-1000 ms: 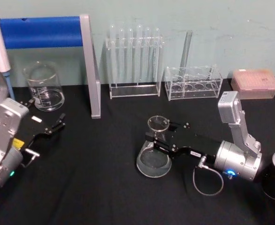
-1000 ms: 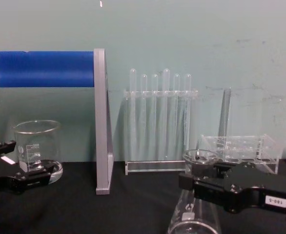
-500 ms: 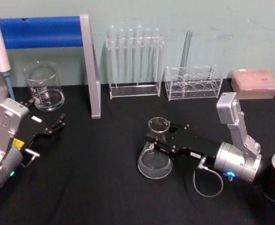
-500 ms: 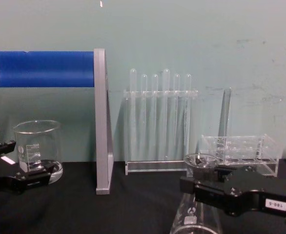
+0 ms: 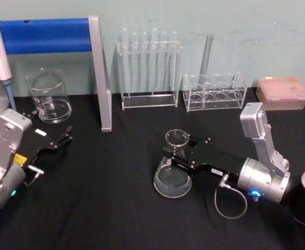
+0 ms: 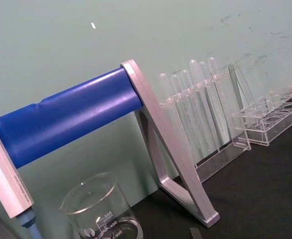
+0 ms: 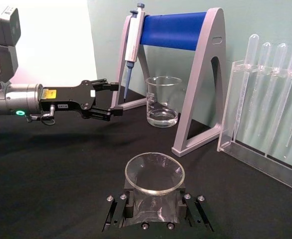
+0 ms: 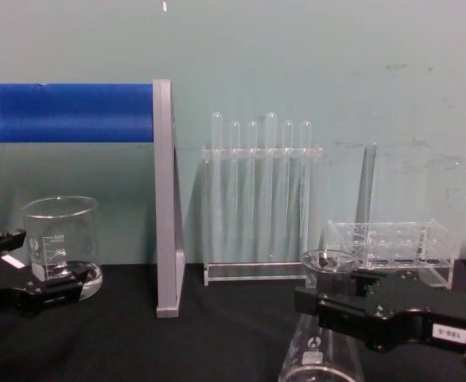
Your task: Grasp the erlenmeyer flask with one hand, shake it three times, then place it back.
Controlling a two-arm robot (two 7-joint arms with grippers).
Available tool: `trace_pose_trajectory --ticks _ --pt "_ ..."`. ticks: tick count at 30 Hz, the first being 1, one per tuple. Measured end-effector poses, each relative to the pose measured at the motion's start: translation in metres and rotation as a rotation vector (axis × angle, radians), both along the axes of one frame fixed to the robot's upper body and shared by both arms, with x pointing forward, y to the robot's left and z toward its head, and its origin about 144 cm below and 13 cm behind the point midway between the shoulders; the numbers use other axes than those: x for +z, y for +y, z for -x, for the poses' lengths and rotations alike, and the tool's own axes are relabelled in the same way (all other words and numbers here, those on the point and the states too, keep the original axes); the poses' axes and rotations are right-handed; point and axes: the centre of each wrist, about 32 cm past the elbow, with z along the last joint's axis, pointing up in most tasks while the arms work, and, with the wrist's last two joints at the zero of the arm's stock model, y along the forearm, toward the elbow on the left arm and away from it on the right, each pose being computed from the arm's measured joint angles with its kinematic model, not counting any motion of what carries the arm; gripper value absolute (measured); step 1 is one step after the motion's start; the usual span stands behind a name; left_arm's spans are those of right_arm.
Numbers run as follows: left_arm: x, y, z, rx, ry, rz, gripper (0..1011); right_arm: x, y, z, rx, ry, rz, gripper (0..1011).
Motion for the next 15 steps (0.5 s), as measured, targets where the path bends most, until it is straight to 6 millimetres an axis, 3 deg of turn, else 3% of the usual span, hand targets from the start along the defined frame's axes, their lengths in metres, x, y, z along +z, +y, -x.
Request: trace_pose_trajectory --ticks 15 --pt "0.0 0.0 0.0 0.0 0.0 0.0 1001 0.0 -0.0003 -0.0002 0.002 0.0 -0.001 450"
